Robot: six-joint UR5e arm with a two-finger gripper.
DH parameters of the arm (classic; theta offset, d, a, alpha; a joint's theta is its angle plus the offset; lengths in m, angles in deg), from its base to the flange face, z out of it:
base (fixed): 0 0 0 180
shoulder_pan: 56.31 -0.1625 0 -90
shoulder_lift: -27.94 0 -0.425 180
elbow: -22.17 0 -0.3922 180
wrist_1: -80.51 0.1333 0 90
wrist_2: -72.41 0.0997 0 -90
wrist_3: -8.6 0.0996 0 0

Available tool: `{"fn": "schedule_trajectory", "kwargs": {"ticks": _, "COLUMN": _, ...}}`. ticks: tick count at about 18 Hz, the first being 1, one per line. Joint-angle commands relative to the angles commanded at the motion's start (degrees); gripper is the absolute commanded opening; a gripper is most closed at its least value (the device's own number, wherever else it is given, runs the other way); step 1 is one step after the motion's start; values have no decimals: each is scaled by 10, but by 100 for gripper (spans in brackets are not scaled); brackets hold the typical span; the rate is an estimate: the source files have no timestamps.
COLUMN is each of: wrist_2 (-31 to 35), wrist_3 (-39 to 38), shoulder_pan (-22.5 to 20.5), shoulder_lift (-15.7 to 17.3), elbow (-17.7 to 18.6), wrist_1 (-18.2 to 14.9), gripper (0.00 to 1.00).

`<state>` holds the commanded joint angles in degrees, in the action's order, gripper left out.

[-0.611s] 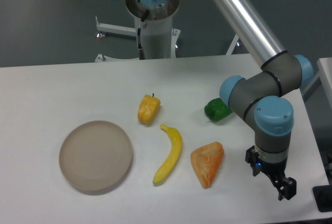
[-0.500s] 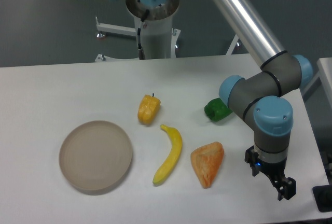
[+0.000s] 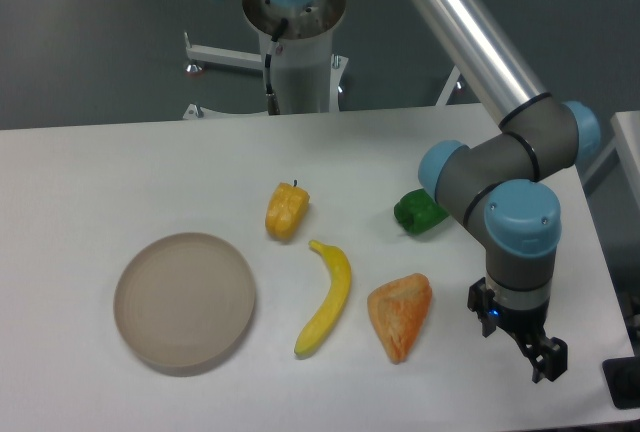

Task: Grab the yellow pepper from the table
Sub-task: 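Move the open gripper over to the yellow bell pepper, then lower the gripper onto the yellow pepper and close on it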

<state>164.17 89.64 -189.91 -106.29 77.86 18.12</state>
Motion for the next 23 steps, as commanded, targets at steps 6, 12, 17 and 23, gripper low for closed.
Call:
{"fn": "schedule_trajectory", "kwargs": {"ticks": 6, "wrist_2": -7, "wrist_3": -64, "shoulder_pan": 3, "shoulder_lift": 136, "elbow": 111, "wrist_1": -175, "gripper": 100}}
{"fn": "schedule_trajectory", "kwargs": {"ticks": 12, "wrist_2": -50, "wrist_3": -211, "shoulder_pan": 35, "shoulder_lift": 231, "elbow": 259, "wrist_1": -159, "gripper": 100}}
{"fn": "schedule_trajectory", "kwargs": {"ticks": 17, "wrist_2": -69, "wrist_3": -301, "shoulder_pan": 68, "shoulder_lift": 281, "elbow": 404, "wrist_1": -15, "gripper": 100}}
{"fn": "schedule_trajectory", "kwargs": {"ticks": 23, "wrist_2": -72, "wrist_3": -361, "shoulder_pan": 100, "shoulder_lift": 292, "elbow": 452, "wrist_1": 17, "gripper": 100}}
